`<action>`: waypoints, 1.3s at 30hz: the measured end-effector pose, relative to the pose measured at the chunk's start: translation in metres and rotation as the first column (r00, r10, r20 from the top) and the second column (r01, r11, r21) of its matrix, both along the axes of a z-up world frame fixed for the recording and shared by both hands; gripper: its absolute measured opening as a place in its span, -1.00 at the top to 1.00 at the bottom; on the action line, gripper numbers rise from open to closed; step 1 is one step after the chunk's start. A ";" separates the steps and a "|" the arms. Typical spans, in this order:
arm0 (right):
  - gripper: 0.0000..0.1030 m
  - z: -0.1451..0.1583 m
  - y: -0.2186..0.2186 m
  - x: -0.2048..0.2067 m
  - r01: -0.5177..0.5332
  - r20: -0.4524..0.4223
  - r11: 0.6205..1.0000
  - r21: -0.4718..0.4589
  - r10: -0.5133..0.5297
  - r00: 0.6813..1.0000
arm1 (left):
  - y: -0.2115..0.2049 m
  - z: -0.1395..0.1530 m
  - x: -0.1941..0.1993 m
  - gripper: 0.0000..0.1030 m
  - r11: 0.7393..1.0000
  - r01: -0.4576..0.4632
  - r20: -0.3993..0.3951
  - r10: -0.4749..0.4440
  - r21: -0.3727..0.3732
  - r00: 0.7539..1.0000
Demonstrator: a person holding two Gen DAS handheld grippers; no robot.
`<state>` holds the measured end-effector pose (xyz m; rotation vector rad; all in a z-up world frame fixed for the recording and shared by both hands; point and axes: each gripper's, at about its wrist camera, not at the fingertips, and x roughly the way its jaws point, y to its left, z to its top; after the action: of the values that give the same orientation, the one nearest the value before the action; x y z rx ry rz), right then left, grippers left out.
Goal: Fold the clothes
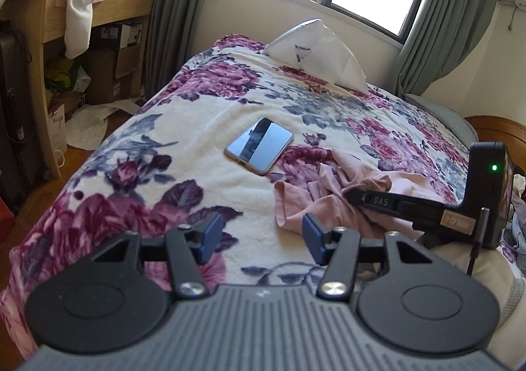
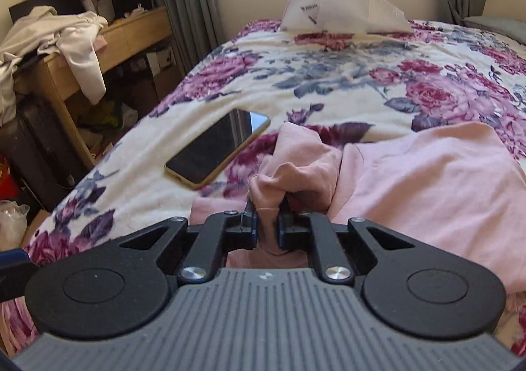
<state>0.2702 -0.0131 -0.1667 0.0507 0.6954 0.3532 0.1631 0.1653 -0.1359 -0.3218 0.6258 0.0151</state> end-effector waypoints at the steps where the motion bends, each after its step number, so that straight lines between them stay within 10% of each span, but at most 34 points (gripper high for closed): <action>1: 0.78 0.000 0.001 -0.002 0.006 -0.009 1.000 -0.008 -0.006 1.000 | 0.001 0.000 -0.001 -0.03 1.000 0.000 0.001 0.000 -0.004 1.000; 13: 0.75 -0.003 0.009 -0.006 0.007 -0.025 1.000 0.002 -0.007 1.000 | 0.005 0.010 -0.010 -0.16 1.000 -0.012 0.017 0.013 -0.020 1.000; 24: -0.05 0.005 -0.076 -0.058 -0.070 0.022 0.971 0.230 0.067 0.998 | -0.005 0.018 0.001 -0.56 0.999 -0.011 0.013 0.011 -0.035 1.000; 33: -0.22 -0.031 -0.192 -0.055 0.301 -0.058 0.895 0.330 -0.299 0.953 | -0.054 0.020 0.039 -0.67 0.990 0.111 0.024 -0.110 -0.088 0.994; 39: -0.34 -0.047 -0.210 -0.042 0.339 -0.082 0.819 0.462 -0.341 0.936 | -0.086 -0.009 0.084 -0.64 0.983 0.151 -0.057 -0.157 -0.101 0.986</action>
<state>0.2279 -0.2236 -0.2136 0.6342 0.5680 0.1680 0.2467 0.0790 -0.1454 -0.3671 0.7161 -0.1540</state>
